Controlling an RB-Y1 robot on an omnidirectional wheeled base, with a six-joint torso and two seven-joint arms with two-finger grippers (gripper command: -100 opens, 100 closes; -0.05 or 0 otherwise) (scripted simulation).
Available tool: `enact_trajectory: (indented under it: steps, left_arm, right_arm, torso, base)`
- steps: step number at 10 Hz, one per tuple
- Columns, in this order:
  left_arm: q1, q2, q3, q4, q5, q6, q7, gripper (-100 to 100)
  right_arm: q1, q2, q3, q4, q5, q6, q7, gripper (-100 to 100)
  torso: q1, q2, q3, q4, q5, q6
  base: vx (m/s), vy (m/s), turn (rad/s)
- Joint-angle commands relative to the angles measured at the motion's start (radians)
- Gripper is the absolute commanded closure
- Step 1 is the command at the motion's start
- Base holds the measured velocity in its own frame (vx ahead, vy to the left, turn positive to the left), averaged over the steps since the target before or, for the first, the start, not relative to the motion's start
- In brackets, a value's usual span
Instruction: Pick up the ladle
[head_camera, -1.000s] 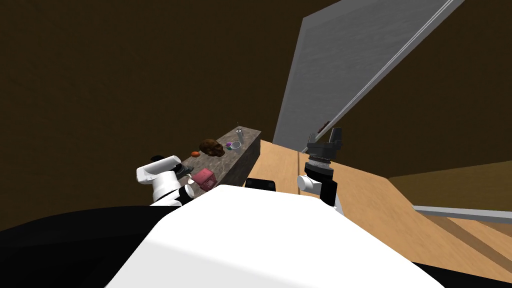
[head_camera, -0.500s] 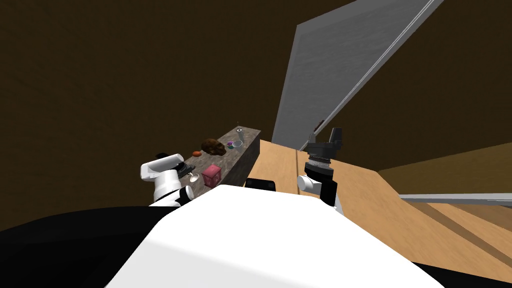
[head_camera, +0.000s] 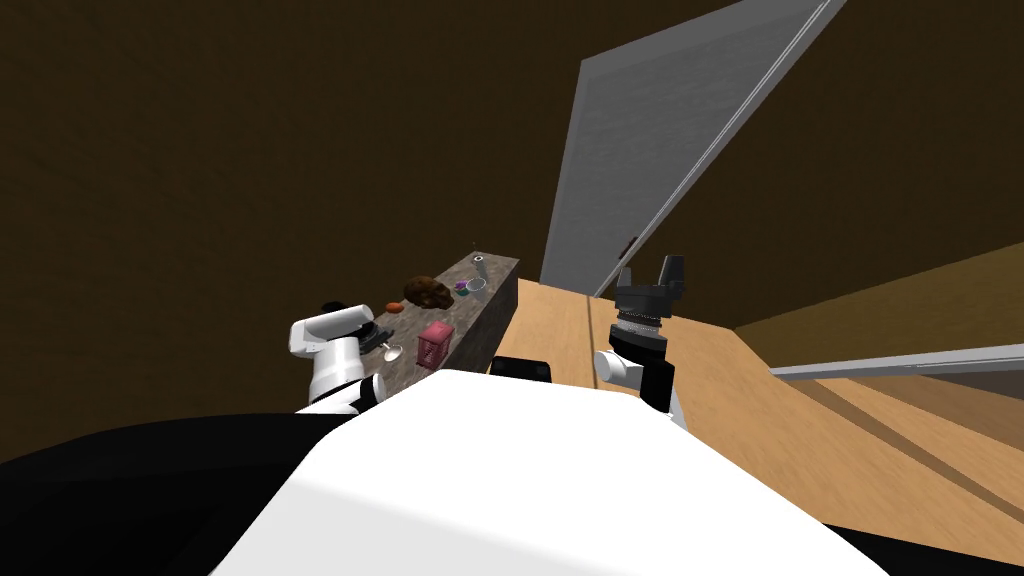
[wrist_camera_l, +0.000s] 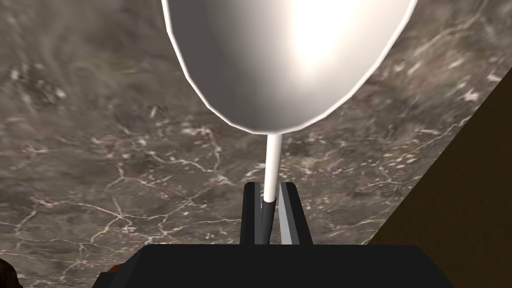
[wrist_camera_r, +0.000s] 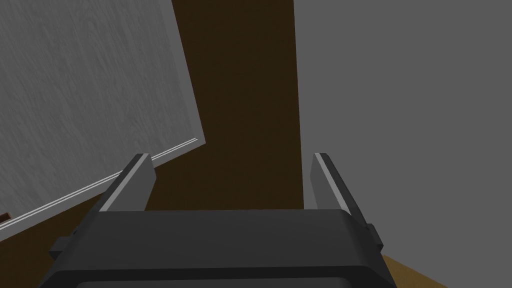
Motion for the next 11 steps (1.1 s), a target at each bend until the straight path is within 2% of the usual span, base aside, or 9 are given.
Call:
enact_trajectory:
  steps: [1,2,3,5,6,8,9,10,11]
  left_arm:
    - [0.011,-0.001,-0.041,-0.038,0.009,0.030,0.050,100]
    - [0.011,-0.001,-0.041,-0.038,0.009,0.030,0.080,100]
    - [0.020,0.000,-0.078,-0.070,0.018,0.055,0.109,100]
    - [0.020,0.000,-0.078,-0.070,0.018,0.055,0.144,100]
    - [0.029,0.000,-0.114,-0.102,0.026,0.081,0.184,100]
    - [0.037,0.001,-0.150,-0.134,0.035,0.106,0.236,100]
    - [0.037,0.001,-0.150,-0.134,0.035,0.106,0.266,100]
    - [0.036,-0.001,-0.147,-0.132,0.033,0.102,0.245,100]
    - [0.036,-0.001,-0.148,-0.133,0.033,0.104,0.251,0]
  right_arm:
    - [0.000,0.000,0.000,0.000,0.000,0.000,0.000,0]
    - [0.000,0.000,0.000,0.000,0.000,0.000,0.000,0]
    - [0.000,0.000,0.000,0.000,0.000,0.000,0.000,0]
    - [0.000,0.000,0.000,0.000,0.000,0.000,0.000,0]
    - [0.000,0.000,0.000,0.000,0.000,0.000,0.000,0]
    - [0.000,0.000,0.000,0.000,0.000,0.000,0.000,0]
    - [0.000,0.000,0.000,0.000,0.000,0.000,0.000,0]
    - [0.000,0.000,0.000,0.000,0.000,0.000,0.000,0]
    - [0.000,0.000,0.000,0.000,0.000,0.000,0.000,0]
  torso:
    - [0.000,0.000,0.000,0.000,0.000,0.000]
    - [0.000,0.002,0.001,0.000,0.000,0.001]
    - [0.000,0.002,0.001,0.000,0.000,-0.001]
    - [0.000,0.001,0.001,0.000,0.000,-0.001]
    - [-0.001,-0.001,-0.001,0.000,0.000,-0.001]
    - [-0.001,0.000,0.000,0.000,0.000,-0.001]
    - [-0.001,0.001,0.000,0.000,0.000,0.000]
    - [-0.001,0.001,0.001,0.000,0.000,-0.002]
    - [-0.002,-0.001,-0.001,0.000,-0.001,-0.002]
  base:
    - [-0.129,0.051,-0.156]
    - [-0.106,0.051,-0.086]
    - [-0.104,0.058,-0.131]
    - [-0.057,0.036,-0.045]
    - [-0.078,0.036,-0.113]
    - [-0.094,0.042,-0.137]
    - [-0.101,0.035,-0.096]
    - [-0.039,0.013,-0.010]
    - [-0.008,0.002,0.004]
